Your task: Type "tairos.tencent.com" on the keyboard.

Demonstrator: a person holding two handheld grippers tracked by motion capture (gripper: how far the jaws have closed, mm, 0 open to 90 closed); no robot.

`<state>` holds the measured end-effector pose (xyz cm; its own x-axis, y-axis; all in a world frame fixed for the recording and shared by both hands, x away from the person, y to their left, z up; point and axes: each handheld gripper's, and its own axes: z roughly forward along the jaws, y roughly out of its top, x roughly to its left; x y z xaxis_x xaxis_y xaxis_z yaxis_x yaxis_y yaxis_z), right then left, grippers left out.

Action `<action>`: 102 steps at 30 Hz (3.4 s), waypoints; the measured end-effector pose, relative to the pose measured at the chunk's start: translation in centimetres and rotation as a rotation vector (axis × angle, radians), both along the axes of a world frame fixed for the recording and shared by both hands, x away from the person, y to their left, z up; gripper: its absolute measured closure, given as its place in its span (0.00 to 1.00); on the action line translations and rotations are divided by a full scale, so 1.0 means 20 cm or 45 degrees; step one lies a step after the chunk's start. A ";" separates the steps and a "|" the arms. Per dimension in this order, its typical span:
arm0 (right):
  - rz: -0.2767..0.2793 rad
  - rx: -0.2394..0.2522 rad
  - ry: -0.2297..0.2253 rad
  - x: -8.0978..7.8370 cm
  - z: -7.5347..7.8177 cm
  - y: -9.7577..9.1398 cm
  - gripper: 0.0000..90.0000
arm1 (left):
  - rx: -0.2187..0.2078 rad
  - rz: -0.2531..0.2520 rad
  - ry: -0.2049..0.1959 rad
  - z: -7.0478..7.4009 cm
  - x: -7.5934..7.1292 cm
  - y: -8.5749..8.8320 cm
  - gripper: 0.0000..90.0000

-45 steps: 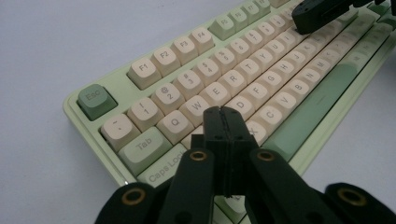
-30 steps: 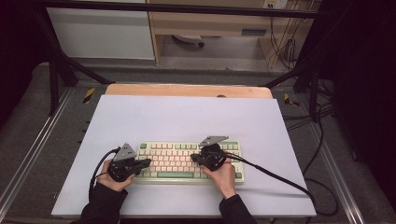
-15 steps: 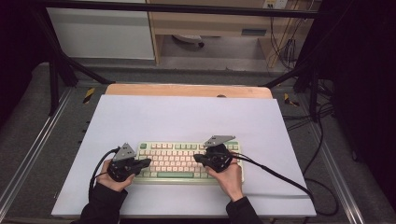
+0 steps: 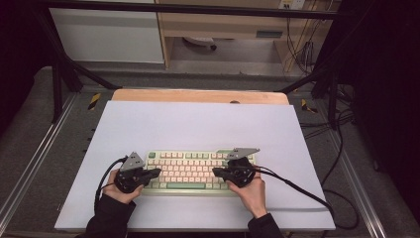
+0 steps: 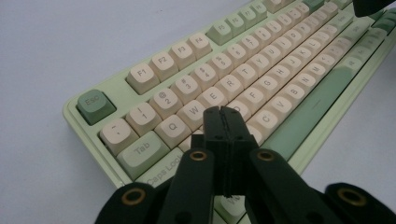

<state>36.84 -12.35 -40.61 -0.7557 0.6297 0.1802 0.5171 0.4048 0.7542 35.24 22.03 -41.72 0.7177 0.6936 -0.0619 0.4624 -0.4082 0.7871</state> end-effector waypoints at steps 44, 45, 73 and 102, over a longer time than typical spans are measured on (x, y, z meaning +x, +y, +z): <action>0.004 0.008 0.028 -0.05 -0.05 -0.06 1.00 | 0.058 -0.015 0.012 -0.07 0.06 -0.11 1.00; 0.005 0.009 0.024 -0.05 -0.05 -0.06 1.00 | 0.059 -0.015 0.011 -0.07 0.06 -0.11 1.00; 0.016 0.031 0.031 -0.04 -0.09 0.01 1.00 | 0.015 -0.014 0.011 -0.03 0.01 -0.04 1.00; 0.034 -0.001 0.021 -0.02 -0.14 0.08 1.00 | 0.013 -0.016 0.012 -0.03 0.01 -0.04 1.00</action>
